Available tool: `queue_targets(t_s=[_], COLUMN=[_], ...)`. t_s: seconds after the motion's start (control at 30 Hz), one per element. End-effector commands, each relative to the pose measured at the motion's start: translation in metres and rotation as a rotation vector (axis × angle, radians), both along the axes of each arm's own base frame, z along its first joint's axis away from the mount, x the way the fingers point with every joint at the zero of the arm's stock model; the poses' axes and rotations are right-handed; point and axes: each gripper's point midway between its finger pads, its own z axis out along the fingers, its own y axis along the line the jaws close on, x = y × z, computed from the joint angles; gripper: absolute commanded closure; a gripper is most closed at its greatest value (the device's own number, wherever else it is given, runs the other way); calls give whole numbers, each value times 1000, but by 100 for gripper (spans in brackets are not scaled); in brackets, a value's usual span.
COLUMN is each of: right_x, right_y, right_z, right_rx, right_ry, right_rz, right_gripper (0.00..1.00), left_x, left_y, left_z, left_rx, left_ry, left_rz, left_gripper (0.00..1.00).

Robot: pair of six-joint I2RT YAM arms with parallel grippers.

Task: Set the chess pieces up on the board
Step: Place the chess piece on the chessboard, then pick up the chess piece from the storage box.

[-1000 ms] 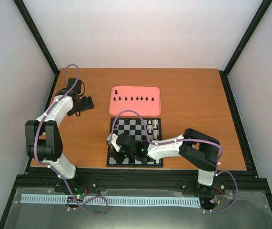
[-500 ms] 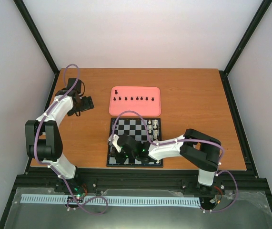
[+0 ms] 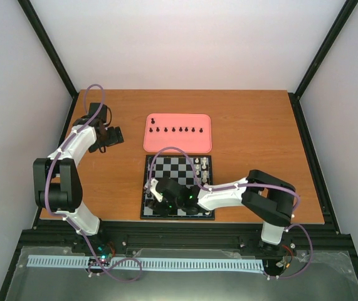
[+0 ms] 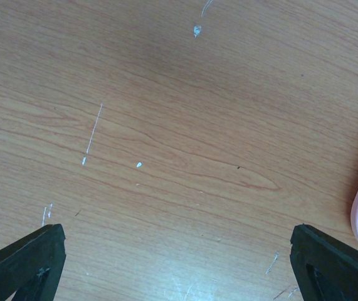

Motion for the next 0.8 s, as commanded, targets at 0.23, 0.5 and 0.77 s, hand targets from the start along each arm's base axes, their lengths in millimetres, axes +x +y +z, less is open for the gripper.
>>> queue_targets(t_s=[0.23, 0.5, 0.77], right_x=[21, 80, 143], right_y=[-20, -65, -112], right_z=[92, 144, 168], right_rx=[44, 20, 15], right_ry=[-123, -164, -147], right_rz=[-66, -300, -515], right_gripper=[43, 33, 15], left_x=[8, 40, 131], left_y=[1, -26, -88], left_z=[21, 83, 111], left_rx=[13, -34, -92], left_ry=[-39, -198, -247], left_rz=[-11, -102, -250], left_gripper=[0, 0, 0])
